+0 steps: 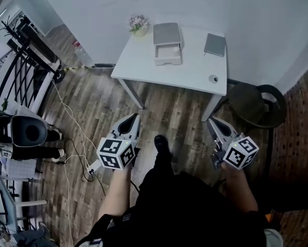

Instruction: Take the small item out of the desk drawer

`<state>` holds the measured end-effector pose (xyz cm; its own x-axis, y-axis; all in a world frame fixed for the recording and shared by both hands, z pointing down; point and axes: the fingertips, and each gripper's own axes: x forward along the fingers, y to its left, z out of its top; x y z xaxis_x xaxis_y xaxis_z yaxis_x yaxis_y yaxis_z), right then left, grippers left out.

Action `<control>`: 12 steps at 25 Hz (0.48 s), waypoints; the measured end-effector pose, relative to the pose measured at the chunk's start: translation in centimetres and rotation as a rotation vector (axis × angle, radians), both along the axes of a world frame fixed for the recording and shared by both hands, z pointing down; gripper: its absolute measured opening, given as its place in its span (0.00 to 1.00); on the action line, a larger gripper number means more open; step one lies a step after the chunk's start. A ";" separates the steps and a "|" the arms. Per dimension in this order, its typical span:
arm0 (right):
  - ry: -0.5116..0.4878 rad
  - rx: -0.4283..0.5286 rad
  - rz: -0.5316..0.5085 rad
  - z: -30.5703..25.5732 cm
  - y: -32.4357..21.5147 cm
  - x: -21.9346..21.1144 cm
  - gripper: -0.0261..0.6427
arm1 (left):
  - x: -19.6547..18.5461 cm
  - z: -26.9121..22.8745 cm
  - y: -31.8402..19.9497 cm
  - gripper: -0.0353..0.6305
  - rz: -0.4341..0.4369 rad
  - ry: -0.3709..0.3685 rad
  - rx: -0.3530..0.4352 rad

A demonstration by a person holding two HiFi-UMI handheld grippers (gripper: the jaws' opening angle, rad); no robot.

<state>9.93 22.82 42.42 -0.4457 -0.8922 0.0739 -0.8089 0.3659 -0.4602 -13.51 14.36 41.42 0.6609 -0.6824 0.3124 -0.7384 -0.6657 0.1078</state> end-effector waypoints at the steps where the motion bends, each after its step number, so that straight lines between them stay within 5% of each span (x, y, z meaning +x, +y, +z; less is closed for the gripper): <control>1: 0.009 -0.008 0.001 0.2 -1.1 0.0 0.03 | 0.0 0.4 -1.4 0.08 0.003 0.008 -0.003; 12: 0.108 -0.066 0.008 0.3 -21.8 -2.4 0.03 | 0.2 1.0 -23.9 0.08 0.055 0.060 0.007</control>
